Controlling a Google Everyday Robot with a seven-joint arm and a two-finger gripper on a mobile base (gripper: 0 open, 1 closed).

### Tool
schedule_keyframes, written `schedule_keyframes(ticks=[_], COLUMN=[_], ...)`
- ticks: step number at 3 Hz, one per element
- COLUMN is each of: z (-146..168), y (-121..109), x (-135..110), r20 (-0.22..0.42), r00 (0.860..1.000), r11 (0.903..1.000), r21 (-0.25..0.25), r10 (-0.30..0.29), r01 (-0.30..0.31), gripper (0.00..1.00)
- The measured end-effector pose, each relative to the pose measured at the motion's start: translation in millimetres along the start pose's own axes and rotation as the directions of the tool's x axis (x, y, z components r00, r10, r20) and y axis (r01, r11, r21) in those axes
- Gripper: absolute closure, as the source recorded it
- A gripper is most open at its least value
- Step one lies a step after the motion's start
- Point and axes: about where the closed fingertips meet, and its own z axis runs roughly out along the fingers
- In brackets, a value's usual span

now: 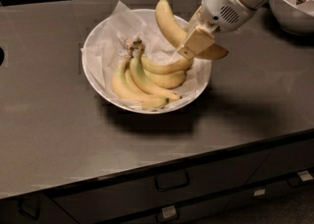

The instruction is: Pick banana from white bowl

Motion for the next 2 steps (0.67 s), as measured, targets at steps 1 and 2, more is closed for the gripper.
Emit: schedule_keyframes(ticks=[1,2], z=[-8,-17], y=[20,34], x=[-16,-30], r20=[0.101,0.147], r00=[0.994,0.985], r11=[0.9882,0.9720], r21=[-0.140,-0.204], r10=[-0.048,-0.086], r01=[0.062,0.116], gripper=[1.00,1.00])
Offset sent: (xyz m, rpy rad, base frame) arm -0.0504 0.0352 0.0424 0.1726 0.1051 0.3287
